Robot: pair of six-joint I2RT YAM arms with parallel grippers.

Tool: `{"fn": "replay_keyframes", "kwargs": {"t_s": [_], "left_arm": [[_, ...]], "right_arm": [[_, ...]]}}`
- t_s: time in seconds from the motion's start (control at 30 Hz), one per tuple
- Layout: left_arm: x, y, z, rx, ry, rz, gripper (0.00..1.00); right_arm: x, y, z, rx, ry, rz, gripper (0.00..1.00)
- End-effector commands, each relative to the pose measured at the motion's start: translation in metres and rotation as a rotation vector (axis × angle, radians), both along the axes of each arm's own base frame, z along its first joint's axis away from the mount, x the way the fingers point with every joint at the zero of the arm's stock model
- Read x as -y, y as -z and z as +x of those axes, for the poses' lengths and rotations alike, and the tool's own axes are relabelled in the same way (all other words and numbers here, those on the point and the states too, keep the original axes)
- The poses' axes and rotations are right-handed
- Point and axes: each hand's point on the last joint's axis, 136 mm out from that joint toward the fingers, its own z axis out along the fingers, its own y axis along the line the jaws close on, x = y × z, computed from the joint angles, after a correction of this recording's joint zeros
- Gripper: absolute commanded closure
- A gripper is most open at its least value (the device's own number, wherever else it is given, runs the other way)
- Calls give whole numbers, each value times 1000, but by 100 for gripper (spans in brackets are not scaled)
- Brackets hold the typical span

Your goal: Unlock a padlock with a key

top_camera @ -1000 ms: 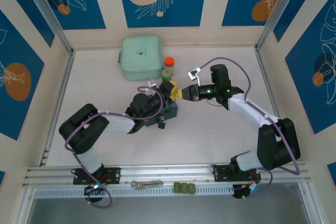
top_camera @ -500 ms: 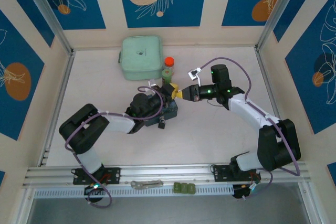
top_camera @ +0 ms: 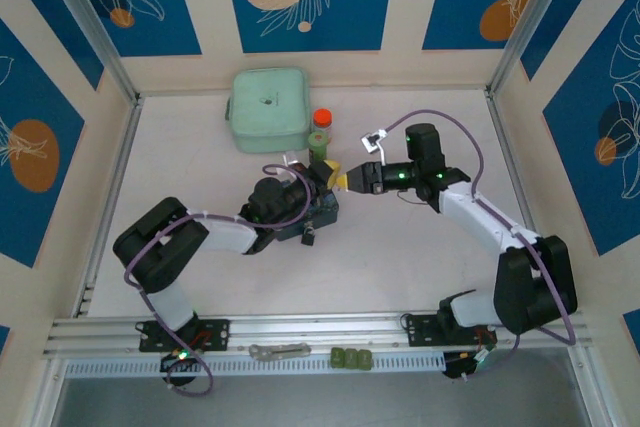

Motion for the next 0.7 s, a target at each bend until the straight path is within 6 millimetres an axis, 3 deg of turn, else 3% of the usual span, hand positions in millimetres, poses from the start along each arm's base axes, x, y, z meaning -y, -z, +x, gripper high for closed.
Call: {"fn": "replay_keyframes", "kwargs": {"t_s": [0.0,0.2,0.43,0.67], "left_arm": [[8,-23,-4,101,45,36,100],[13,-37,-17,244,108,218,100],[3,-69,-31,442,116,396,100],[9,-85,-43,559,160,377,100]], "right_arm": [[13,-14,-2,46,36,-4,42],[25,-14,5,94,111,-65,41],[20,-9,2,104,115,-32,44],[13,-33,-9,128,66,95,50]]}}
